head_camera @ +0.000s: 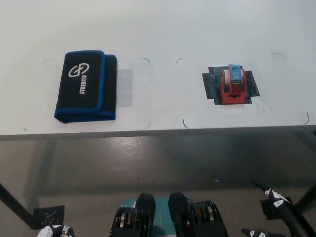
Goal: Use the right hand to move the tape on the right hand side to the notebook on the left hand side
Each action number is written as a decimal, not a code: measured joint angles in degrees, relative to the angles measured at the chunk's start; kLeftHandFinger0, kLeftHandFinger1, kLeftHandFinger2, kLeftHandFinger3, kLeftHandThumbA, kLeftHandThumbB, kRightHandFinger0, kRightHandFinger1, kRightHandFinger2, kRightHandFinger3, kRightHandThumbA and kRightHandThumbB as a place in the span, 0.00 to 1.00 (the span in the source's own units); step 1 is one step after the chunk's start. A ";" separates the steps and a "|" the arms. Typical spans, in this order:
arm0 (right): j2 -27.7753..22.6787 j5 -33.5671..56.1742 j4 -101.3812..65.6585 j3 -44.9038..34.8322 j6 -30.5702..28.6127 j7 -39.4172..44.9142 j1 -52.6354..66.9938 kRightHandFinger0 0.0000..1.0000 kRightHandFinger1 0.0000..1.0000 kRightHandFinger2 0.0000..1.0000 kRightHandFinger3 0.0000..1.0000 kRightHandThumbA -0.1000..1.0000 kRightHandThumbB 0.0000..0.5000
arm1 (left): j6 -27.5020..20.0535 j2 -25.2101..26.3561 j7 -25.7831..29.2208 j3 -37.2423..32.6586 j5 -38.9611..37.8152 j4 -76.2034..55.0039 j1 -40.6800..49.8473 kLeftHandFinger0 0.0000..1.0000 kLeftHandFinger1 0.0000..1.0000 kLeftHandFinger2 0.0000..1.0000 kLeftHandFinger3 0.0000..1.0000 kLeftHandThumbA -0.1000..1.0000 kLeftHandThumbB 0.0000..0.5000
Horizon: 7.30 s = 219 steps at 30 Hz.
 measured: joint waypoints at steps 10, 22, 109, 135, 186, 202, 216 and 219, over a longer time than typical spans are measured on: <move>0.73 0.04 -5.87 -4.60 0.81 0.02 -3.74 1.00 1.00 1.00 1.00 0.80 0.51 | -0.06 -0.04 -0.28 -0.37 -0.04 0.20 -0.22 0.25 0.19 0.22 0.38 0.31 0.05; 0.05 -0.33 -11.99 -9.37 10.92 2.73 -24.70 1.00 1.00 1.00 1.00 0.79 0.83 | -0.24 -0.17 -0.31 -0.29 -0.04 0.30 -0.66 0.24 0.19 0.21 0.37 0.25 0.04; 3.03 1.12 53.57 -6.17 5.15 -1.22 -49.08 1.00 1.00 1.00 1.00 0.72 0.99 | -0.27 -0.83 -0.93 0.18 0.07 0.20 -2.84 0.24 0.19 0.22 0.39 0.29 0.04; 8.49 -1.25 57.16 0.38 5.00 -3.81 -53.81 1.00 1.00 1.00 1.00 0.77 0.99 | -0.01 -0.81 -0.94 0.17 0.11 -0.83 -2.96 0.27 0.21 0.25 0.40 0.22 0.03; 28.10 -1.96 72.59 4.75 -0.56 -7.46 -66.10 1.00 1.00 1.00 1.00 0.88 1.00 | 0.51 -0.15 -1.25 0.24 0.09 -3.58 -2.89 0.28 0.22 0.25 0.41 0.24 0.02; 27.57 -2.06 73.76 4.86 -1.85 -7.51 -66.10 1.00 1.00 1.00 1.00 0.89 1.00 | 1.21 0.05 -1.91 0.40 0.03 -3.95 -2.90 0.29 0.22 0.26 0.41 0.24 0.01; 18.04 -3.57 56.61 5.90 -2.08 -6.20 -63.45 1.00 1.00 1.00 1.00 0.80 0.90 | 1.25 0.05 -1.91 0.62 0.02 -3.89 -2.89 0.28 0.21 0.25 0.40 0.26 0.02; 15.33 -3.83 49.73 5.89 -1.33 -5.30 -61.22 1.00 1.00 1.00 1.00 0.83 0.91 | 1.27 0.04 -1.91 0.61 0.03 -3.81 -2.91 0.29 0.22 0.26 0.41 0.24 0.01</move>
